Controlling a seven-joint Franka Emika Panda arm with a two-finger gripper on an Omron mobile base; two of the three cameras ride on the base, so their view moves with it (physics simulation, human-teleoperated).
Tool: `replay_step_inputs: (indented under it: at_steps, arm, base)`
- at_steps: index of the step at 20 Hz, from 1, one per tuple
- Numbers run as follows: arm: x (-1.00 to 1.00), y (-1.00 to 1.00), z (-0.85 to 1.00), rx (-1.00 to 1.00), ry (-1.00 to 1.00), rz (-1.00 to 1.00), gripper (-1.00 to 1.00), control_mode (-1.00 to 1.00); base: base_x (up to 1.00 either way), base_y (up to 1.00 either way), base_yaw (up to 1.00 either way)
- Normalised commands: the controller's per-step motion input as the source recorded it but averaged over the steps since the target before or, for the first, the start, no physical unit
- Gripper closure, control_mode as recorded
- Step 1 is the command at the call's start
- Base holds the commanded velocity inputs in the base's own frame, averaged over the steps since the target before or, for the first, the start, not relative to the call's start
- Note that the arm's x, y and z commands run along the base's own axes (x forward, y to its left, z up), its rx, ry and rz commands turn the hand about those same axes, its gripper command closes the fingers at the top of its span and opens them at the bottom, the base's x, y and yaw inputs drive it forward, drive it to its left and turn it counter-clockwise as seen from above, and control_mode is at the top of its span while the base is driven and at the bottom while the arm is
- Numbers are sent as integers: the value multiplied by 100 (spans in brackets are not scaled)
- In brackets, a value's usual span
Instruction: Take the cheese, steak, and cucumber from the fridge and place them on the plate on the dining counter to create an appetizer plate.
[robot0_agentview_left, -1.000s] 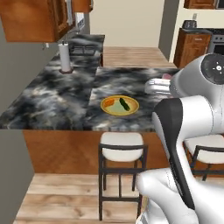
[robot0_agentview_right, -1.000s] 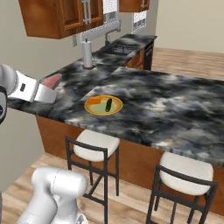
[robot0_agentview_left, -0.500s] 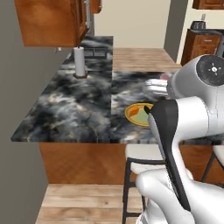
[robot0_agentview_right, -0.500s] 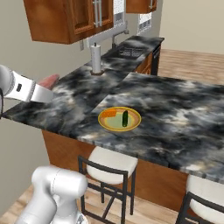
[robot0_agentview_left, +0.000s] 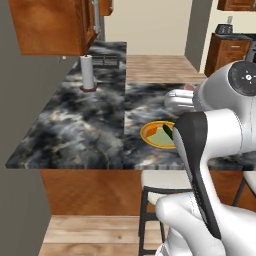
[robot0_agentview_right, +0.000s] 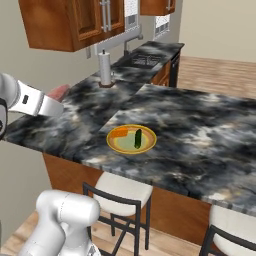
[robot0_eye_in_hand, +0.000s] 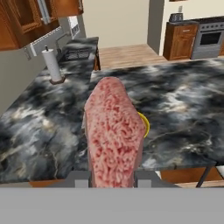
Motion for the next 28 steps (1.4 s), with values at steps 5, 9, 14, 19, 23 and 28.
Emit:
replay_step_inputs:
  at_steps: [5,9,14,19,23,28]
  arm:
    - [0,0,0,0,0,0,100,100]
    - [12,0,-13,0,1,-4,100,-100]
    - [27,-7,-31,0,5,-8,100,-100]
    - [31,-22,-25,4,19,-8,100,-100]
    - [44,-21,-21,6,26,-10,100,-100]
    - [45,-13,-32,0,20,-23,100,-100]
  base:
    - [33,-6,-5]
    - [11,0,-2]
    - [0,0,0]
    - [0,0,0]
    - [0,0,0]
    - [0,0,0]
